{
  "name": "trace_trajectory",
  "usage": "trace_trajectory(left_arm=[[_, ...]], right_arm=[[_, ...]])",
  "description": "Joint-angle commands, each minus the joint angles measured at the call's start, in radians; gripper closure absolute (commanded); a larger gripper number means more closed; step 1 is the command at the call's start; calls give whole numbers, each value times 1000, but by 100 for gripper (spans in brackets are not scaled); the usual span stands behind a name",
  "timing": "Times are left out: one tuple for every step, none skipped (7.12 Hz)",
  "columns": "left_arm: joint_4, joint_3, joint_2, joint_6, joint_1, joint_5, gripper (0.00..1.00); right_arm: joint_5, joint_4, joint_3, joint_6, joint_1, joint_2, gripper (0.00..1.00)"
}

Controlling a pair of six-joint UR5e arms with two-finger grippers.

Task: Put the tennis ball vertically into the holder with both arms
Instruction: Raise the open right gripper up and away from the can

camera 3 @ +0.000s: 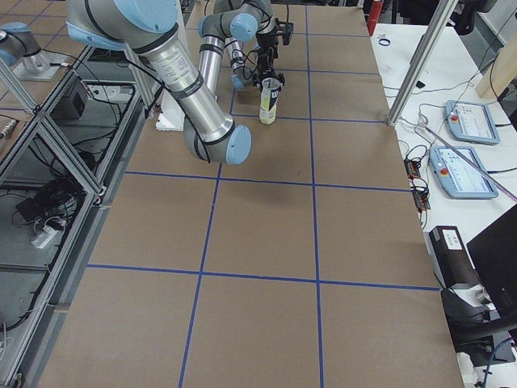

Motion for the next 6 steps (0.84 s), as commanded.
trace_trajectory(left_arm=[[-1,-5,-1,-5,0,0,1],[-1,-20,-1,-10,0,0,1],[1,-35,1,-11,-2,1,0],[1,-55,-1,-14,-2,0,1],[1,-75,-1,-16,-2,1,1],[1,-104,-4,-19,-2,4,0]], right_arm=[[4,-1,-1,-55,28,-29,1],[4,-1,-1,-57,31,-32,1],[4,-1,-1,-57,31,-32,1],[4,-1,-1,-59,35,-32,1],[6,1,-1,-78,44,-32,1],[32,1,-2,-101,70,-35,1]])
